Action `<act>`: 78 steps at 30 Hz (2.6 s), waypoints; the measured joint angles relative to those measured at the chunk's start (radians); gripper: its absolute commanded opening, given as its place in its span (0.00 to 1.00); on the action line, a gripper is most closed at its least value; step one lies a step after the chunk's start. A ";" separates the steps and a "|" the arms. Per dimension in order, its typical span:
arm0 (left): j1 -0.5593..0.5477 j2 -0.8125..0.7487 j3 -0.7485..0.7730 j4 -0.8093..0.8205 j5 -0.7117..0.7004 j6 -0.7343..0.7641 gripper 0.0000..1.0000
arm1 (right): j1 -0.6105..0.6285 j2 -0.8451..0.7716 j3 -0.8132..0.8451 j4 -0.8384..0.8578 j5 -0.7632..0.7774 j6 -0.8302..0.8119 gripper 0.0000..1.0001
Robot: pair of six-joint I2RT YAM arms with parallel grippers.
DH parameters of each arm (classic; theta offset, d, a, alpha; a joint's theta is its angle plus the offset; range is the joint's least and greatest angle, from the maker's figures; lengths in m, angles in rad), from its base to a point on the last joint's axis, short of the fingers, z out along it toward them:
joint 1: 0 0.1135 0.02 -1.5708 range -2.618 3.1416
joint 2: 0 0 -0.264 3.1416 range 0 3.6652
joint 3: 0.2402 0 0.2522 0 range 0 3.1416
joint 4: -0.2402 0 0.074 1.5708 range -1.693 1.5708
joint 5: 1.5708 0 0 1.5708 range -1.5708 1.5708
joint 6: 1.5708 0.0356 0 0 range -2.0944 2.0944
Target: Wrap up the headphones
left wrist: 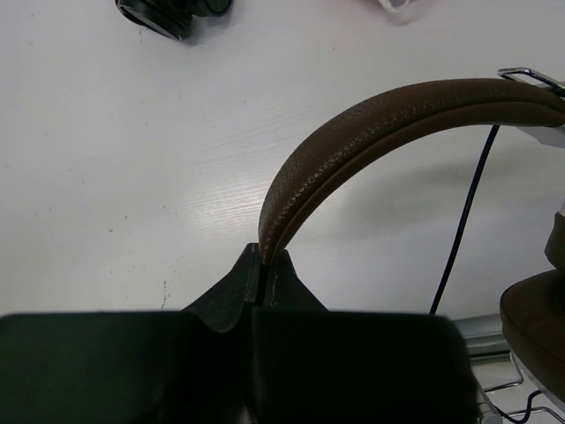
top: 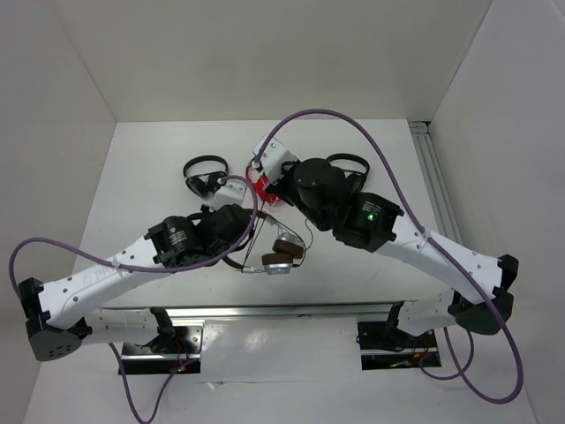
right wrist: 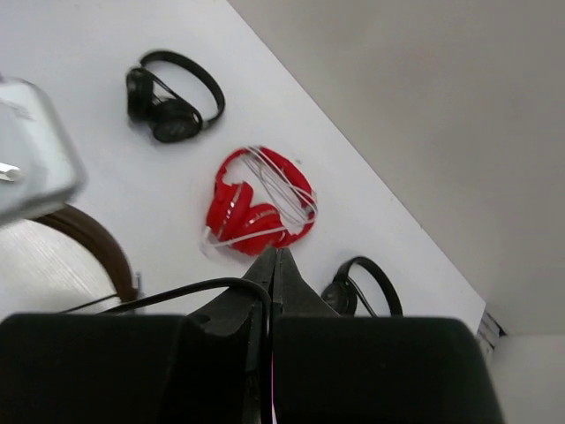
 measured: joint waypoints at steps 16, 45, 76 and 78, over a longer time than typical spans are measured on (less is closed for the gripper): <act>-0.013 -0.218 -0.029 0.109 0.126 0.129 0.00 | -0.312 -0.032 -0.159 0.030 -0.315 -0.029 0.00; -0.015 -0.145 0.341 -0.030 0.094 -0.014 0.00 | -0.406 -0.050 -0.662 0.655 -0.825 0.359 0.09; -0.015 0.069 0.578 -0.254 -0.040 -0.351 0.00 | -0.334 0.441 -0.896 1.413 -0.916 0.718 0.14; -0.015 0.063 0.578 -0.253 -0.040 -0.358 0.00 | -0.331 0.467 -0.887 1.421 -0.917 0.727 0.15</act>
